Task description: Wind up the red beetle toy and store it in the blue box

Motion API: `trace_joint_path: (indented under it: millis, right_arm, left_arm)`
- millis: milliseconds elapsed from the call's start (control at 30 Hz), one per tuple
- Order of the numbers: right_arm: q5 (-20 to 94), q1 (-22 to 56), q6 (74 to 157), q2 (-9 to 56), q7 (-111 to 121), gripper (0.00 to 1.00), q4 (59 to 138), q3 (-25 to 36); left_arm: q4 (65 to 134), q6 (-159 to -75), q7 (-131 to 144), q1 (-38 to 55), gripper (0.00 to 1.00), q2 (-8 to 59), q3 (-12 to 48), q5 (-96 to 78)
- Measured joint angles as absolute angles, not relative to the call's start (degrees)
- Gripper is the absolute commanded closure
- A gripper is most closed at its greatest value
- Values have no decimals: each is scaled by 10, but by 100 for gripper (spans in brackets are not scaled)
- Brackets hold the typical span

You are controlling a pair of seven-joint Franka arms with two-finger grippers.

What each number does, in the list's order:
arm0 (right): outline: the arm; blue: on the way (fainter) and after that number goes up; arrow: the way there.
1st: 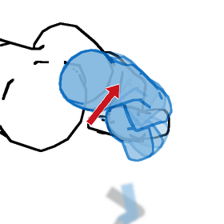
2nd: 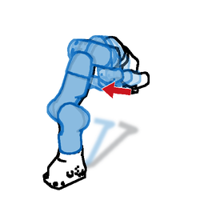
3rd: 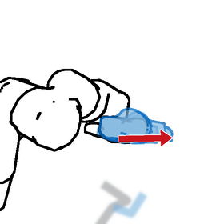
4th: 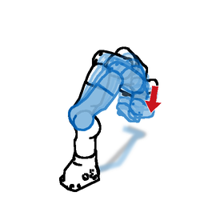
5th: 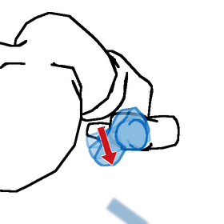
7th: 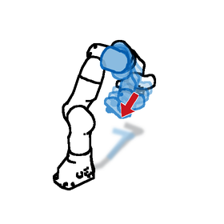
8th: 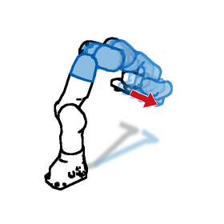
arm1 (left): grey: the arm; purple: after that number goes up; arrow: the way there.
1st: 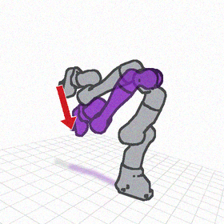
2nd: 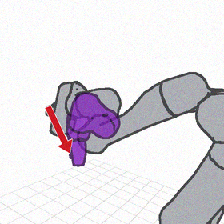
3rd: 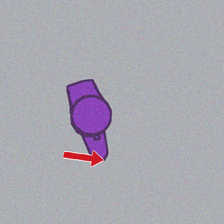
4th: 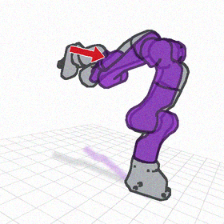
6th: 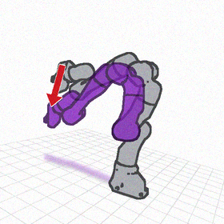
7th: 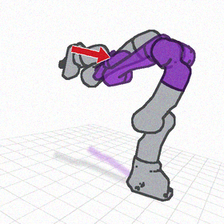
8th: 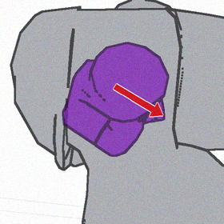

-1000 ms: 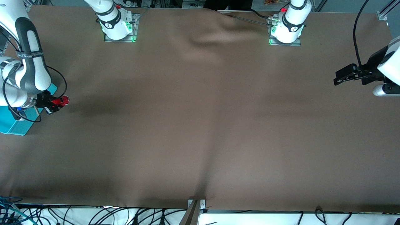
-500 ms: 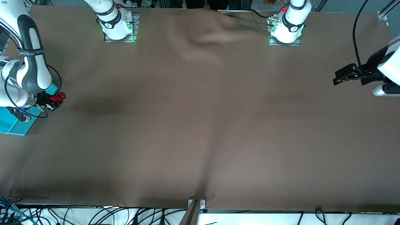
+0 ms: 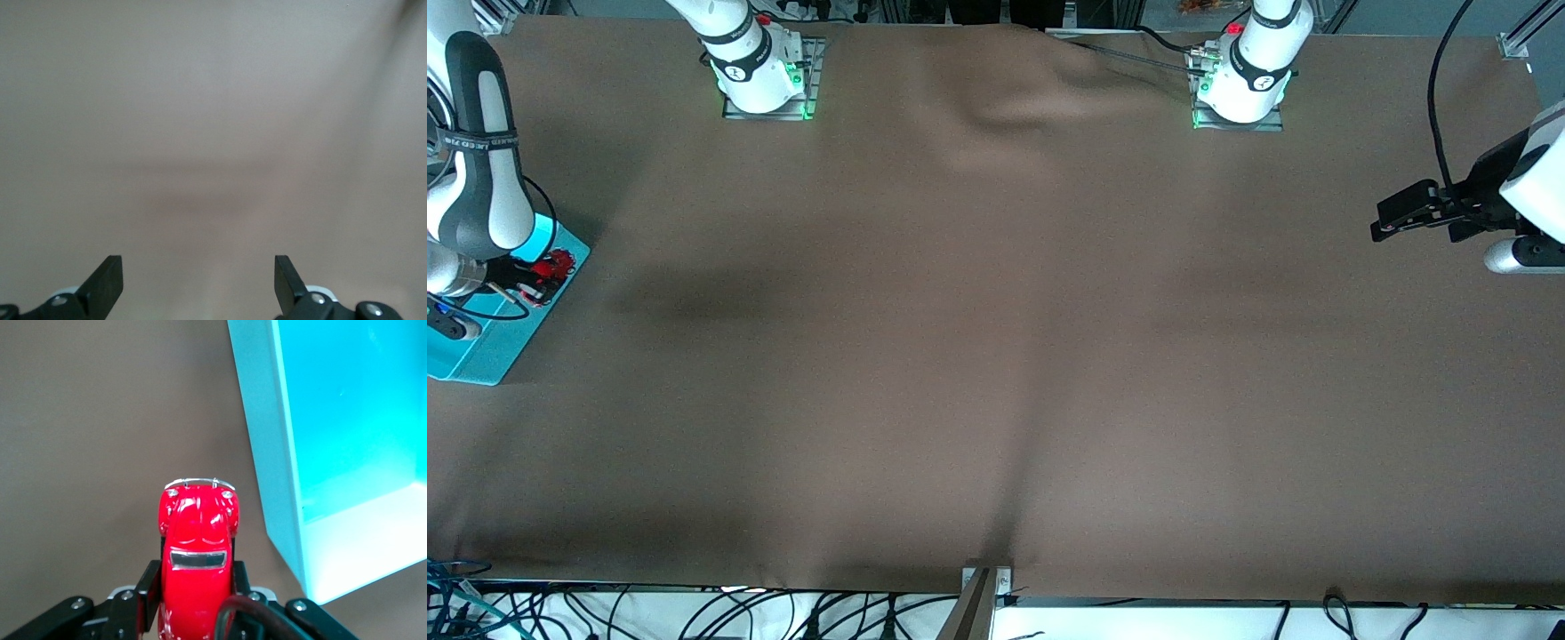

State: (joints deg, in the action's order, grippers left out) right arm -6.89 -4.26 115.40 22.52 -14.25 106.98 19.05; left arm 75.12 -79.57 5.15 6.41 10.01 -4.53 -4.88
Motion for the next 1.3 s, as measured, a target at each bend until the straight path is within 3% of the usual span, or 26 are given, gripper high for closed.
trace_joint_path:
  millis: [733, 1300]
  right_arm:
    - [-81, -49, 1141, 216, 4, 100, 1048, 273]
    - [-15, -119, 1194, 240, 94, 100, 1048, 279]
  left_arm:
    - [751, -796, 51, 65, 0, 100, -45, -49]
    - [751, -796, 51, 65, 0, 100, -45, -49]
